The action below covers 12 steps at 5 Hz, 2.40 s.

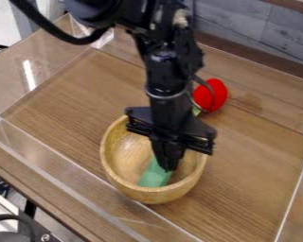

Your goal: Remove the green stick from the brown bowl and put it on the table

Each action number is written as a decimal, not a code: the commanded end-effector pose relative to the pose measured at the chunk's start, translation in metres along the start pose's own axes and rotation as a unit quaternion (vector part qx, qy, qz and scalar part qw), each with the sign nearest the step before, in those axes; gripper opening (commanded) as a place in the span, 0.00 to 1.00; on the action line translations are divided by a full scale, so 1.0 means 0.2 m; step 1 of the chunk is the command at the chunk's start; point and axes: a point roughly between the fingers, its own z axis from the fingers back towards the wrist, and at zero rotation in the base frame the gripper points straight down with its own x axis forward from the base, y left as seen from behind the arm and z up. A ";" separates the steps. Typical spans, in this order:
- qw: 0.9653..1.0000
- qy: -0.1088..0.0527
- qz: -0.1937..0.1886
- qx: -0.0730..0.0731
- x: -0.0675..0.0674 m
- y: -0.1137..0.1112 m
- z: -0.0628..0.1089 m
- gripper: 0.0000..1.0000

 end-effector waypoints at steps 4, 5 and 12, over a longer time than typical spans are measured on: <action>0.996 -0.019 -0.087 -0.012 0.05 -0.36 0.06 0.00; 0.995 -0.014 -0.098 -0.006 0.02 -0.36 0.11 0.00; 1.000 -0.008 -0.007 0.021 0.01 -0.20 0.28 0.00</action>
